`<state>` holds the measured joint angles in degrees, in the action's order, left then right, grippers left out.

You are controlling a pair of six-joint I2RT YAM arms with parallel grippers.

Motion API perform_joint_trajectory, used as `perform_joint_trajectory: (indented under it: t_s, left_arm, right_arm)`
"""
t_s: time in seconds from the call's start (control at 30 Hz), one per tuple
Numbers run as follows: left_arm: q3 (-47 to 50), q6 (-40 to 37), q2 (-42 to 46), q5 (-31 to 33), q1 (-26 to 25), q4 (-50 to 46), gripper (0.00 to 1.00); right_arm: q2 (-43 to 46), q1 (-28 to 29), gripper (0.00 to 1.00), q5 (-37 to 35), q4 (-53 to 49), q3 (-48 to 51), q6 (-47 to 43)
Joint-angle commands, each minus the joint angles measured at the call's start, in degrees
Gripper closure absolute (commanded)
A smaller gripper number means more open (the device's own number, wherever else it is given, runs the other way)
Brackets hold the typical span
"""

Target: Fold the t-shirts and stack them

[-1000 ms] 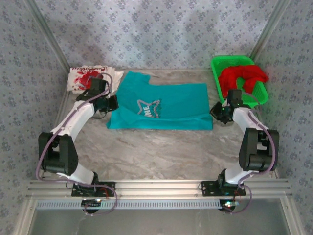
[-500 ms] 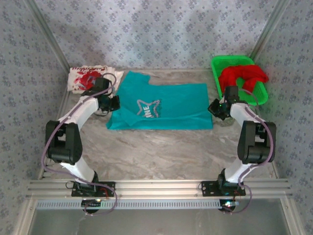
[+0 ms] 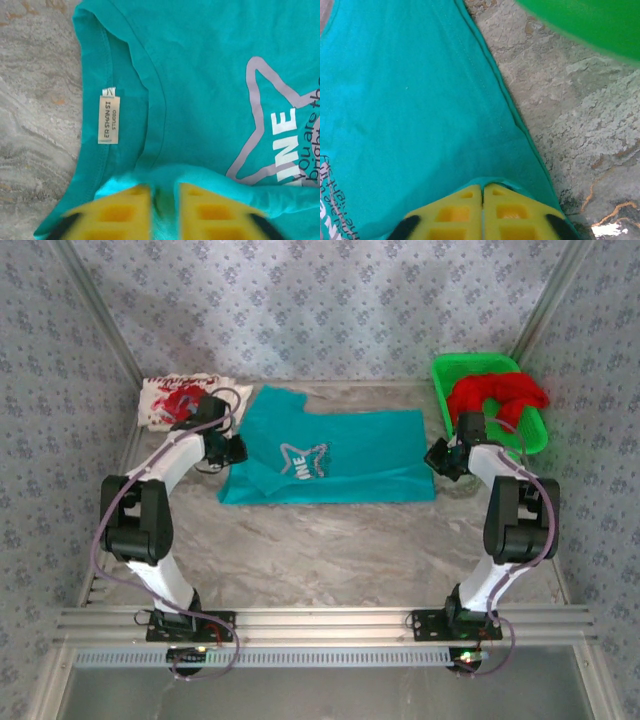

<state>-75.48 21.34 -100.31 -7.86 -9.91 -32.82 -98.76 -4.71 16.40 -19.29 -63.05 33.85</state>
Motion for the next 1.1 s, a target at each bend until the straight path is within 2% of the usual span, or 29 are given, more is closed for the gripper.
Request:
perform_joint_trajectory:
  t_s: [0.0,0.1,0.2,0.3,0.33,0.43,0.47,0.67,0.8,0.83,0.9,1.07]
  left_arm:
    - [-3.9,-1.0,-1.0,1.1,0.4,-0.2,0.65]
    - [-5.9,0.0,-0.3,3.2,0.4,-0.1,0.6]
    - [-5.7,1.3,2.7,4.0,0.4,0.9,0.58]
    - [-1.4,3.0,7.6,3.0,0.1,3.2,0.54]
    - [0.0,3.3,8.8,2.6,-0.1,3.5,0.56]
    - [5.4,4.0,12.0,1.9,-2.0,4.4,0.64]
    - [7.4,4.1,12.7,1.4,-2.9,5.1,0.68]
    - [13.8,5.7,11.9,0.9,-5.9,7.9,0.81]
    - [14.6,6.4,9.7,0.1,-6.1,8.5,0.85]
    - [14.8,6.9,9.4,0.3,-6.2,8.4,0.85]
    - [15.7,8.2,8.9,0.0,-6.3,8.7,0.76]
    - [16.7,9.1,6.8,-1.7,-6.8,11.2,0.65]
  right_arm:
    - [-0.9,0.1,0.69,-1.2,0.1,-3.5,1.0]
    - [-0.6,0.0,0.61,-0.4,-0.7,-6.8,1.5]
    - [1.8,0.3,0.62,0.6,-1.5,-8.1,1.5]
    - [6.3,2.3,0.64,1.8,-1.2,-6.3,0.0]
    - [7.6,3.3,0.67,2.1,-0.9,-5.8,-0.5]
    - [10.9,7.0,0.96,3.6,2.4,1.5,-0.6]
    - [11.4,8.3,1.0,3.8,4.2,3.8,0.0]
    - [7.0,14.2,1.0,4.5,8.8,8.2,0.7]
    - [3.5,16.3,1.0,4.4,10.0,7.7,1.1]
    - [2.9,16.5,1.0,4.5,10.5,7.6,1.3]
    - [2.0,16.9,1.0,4.3,10.6,7.2,1.4]
    - [0.1,17.3,1.0,3.6,10.5,6.9,0.8]
